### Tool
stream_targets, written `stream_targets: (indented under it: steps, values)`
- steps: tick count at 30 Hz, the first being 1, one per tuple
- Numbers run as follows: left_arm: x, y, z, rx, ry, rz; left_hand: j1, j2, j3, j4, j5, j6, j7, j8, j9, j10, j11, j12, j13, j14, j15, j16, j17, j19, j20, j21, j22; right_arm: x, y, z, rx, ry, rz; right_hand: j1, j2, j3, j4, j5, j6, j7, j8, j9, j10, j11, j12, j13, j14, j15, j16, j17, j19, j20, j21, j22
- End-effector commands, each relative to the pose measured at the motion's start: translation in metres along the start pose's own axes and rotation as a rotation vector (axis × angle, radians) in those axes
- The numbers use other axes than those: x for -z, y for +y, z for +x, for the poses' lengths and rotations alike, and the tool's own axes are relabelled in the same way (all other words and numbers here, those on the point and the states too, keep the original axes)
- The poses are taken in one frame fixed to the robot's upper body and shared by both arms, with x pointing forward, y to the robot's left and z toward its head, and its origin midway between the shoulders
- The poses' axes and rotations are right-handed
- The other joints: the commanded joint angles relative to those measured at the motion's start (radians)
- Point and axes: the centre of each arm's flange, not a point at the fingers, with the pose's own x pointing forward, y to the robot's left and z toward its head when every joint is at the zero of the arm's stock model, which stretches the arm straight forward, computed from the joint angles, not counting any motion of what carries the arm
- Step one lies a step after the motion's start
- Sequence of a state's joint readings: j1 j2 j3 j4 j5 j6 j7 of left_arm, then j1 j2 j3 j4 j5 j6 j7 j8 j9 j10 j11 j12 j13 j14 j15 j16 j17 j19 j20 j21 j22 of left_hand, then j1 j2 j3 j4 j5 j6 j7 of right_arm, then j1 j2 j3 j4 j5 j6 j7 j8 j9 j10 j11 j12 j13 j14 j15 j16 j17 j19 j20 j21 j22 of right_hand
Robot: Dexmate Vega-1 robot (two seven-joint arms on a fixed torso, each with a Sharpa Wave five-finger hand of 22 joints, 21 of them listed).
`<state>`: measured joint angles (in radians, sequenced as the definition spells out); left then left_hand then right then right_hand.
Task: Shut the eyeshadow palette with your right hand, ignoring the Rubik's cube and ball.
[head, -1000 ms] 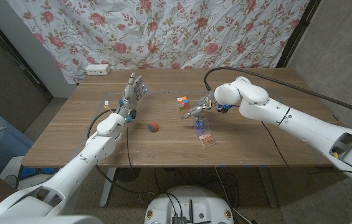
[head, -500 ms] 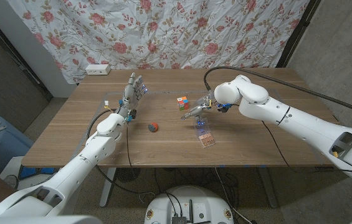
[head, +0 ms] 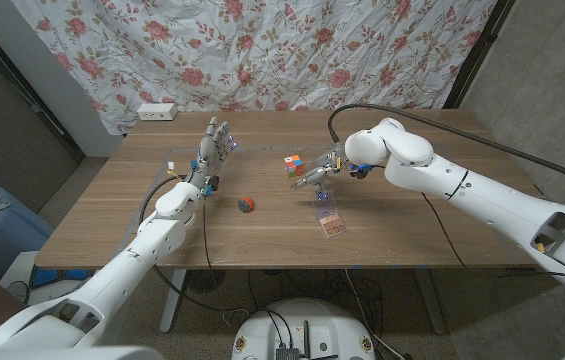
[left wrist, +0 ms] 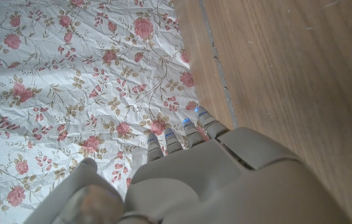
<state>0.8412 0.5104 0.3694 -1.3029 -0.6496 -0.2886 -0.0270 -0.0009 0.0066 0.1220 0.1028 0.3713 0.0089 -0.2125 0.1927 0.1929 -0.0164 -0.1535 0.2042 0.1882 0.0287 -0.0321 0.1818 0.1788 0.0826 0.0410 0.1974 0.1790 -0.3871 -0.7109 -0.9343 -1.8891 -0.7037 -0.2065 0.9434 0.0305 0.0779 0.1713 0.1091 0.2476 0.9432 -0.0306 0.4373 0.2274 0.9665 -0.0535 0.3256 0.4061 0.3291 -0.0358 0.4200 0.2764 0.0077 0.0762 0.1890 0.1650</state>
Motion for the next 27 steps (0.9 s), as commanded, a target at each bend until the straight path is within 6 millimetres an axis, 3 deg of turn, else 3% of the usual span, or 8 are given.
stream_targets:
  steps: [1, 27]
  values:
    - [0.000, 0.000, 0.000, 0.000, 0.000, 0.000, 0.006, 0.008, 0.010, -0.002, 0.004, -0.002, -0.007, 0.005, 0.004, 0.001, -0.007, 0.005, 0.004, 0.005, -0.024, 0.006, 0.005, 0.007, 0.001, 0.004, 0.004, 0.001, -0.003, -0.005, 0.008, 0.001, 0.002, -0.006, 0.009, -0.002, 0.000, 0.002, 0.012, -0.002, 0.011, 0.002, 0.012, 0.002, 0.006, 0.006, 0.014, 0.000, 0.007, 0.006, 0.009, 0.003, 0.002, 0.004]
    - [0.000, 0.000, 0.000, 0.002, 0.000, 0.000, 0.006, 0.008, 0.010, -0.002, 0.004, -0.003, -0.007, 0.005, 0.004, 0.000, -0.009, 0.005, 0.004, 0.004, -0.023, 0.006, 0.005, 0.008, 0.000, 0.004, 0.004, 0.002, -0.001, -0.021, 0.057, 0.006, 0.024, -0.004, 0.009, -0.004, 0.000, 0.005, 0.015, -0.001, 0.013, -0.005, 0.020, 0.001, 0.010, 0.021, 0.022, -0.003, 0.011, 0.008, 0.015, 0.002, 0.002, 0.004]
